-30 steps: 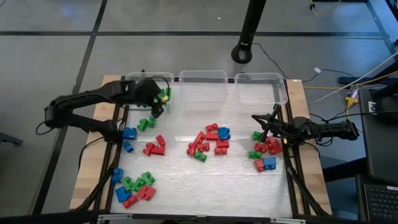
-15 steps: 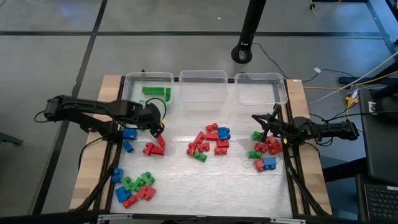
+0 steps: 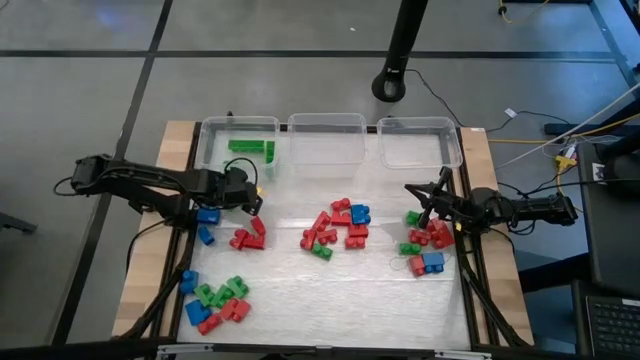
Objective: Sort blocks
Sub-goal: Put the green game piece into the left transparent bin
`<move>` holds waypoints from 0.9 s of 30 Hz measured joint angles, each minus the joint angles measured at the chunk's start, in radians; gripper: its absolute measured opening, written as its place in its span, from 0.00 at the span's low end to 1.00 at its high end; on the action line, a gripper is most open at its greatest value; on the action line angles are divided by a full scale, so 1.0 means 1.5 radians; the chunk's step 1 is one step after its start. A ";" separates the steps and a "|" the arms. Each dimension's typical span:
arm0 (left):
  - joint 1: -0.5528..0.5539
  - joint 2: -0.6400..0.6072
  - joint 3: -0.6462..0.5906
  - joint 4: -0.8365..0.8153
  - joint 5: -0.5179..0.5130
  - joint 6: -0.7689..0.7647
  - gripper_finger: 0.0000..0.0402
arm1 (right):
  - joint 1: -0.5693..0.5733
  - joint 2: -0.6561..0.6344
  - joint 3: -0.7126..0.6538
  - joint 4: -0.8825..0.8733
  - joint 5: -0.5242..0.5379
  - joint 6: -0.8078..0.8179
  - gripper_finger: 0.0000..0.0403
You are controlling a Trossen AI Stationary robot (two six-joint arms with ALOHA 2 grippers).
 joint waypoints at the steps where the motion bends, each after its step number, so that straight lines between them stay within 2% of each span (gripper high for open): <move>1: 0.000 0.000 -0.007 0.014 -0.002 0.000 0.61 | 0.000 0.000 0.000 0.000 0.000 0.000 0.05; 8: 0.001 0.000 -0.069 0.112 -0.032 -0.004 0.61 | 0.000 0.000 0.000 0.000 0.000 0.000 0.05; 15: 0.001 0.000 -0.086 0.114 -0.060 -0.005 0.61 | 0.000 0.000 0.000 0.000 0.000 0.000 0.05; 22: 0.001 0.004 -0.146 0.208 -0.063 -0.006 0.61 | 0.000 0.000 0.000 0.000 0.000 0.000 0.05; 27: 0.001 0.001 -0.171 0.221 -0.079 -0.018 0.61 | 0.000 0.000 0.000 0.000 0.000 0.000 0.05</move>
